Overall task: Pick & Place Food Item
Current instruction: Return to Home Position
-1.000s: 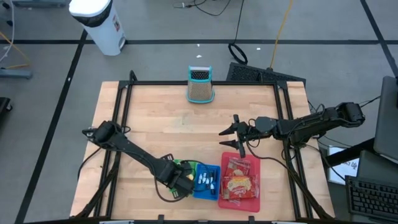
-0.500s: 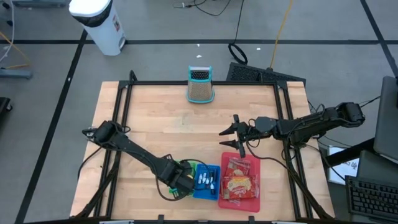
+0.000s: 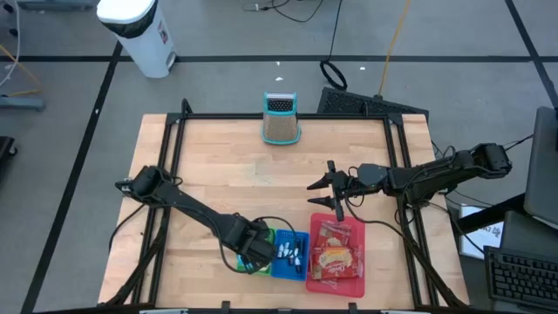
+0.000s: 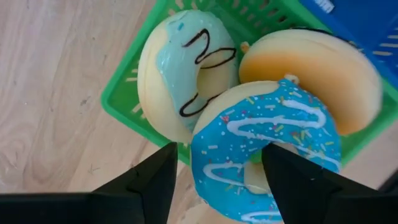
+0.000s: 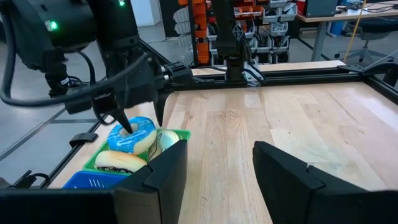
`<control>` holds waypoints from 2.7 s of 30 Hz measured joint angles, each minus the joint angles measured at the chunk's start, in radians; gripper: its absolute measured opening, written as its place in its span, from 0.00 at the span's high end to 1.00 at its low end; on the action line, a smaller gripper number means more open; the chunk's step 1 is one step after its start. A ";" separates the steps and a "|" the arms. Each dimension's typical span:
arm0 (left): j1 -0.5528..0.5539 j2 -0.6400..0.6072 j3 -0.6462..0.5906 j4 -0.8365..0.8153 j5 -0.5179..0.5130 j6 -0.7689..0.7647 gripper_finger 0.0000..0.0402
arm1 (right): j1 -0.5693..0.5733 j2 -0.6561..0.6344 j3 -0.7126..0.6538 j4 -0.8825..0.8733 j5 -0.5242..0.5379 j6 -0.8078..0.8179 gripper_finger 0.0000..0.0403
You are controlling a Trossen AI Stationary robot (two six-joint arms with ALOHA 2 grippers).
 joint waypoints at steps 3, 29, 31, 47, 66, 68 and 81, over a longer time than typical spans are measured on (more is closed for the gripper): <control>0.001 -0.021 0.000 0.001 -0.003 0.002 0.41 | 0.000 0.000 0.000 0.000 0.000 0.000 0.58; -0.091 -0.727 -0.115 0.085 -0.712 0.546 0.41 | 0.004 -0.152 0.000 -0.235 -0.006 0.089 0.58; -0.089 -0.815 -0.223 0.173 -0.751 0.560 0.41 | 0.003 -0.213 0.000 -0.320 -0.005 0.085 0.58; 0.235 -1.516 -1.176 1.020 -0.310 0.930 0.41 | -0.025 -0.562 -0.211 -0.232 0.002 -0.031 0.58; 0.467 -1.955 -1.599 1.211 -0.044 0.920 0.41 | -0.037 -0.857 -0.434 -0.186 0.023 -0.018 0.58; 0.477 -1.959 -1.596 1.200 -0.044 0.918 0.41 | -0.037 -0.857 -0.458 -0.169 0.023 -0.019 0.58; 0.484 -1.954 -1.596 1.209 -0.046 0.942 0.41 | -0.037 -0.856 -0.534 -0.165 0.023 -0.045 0.57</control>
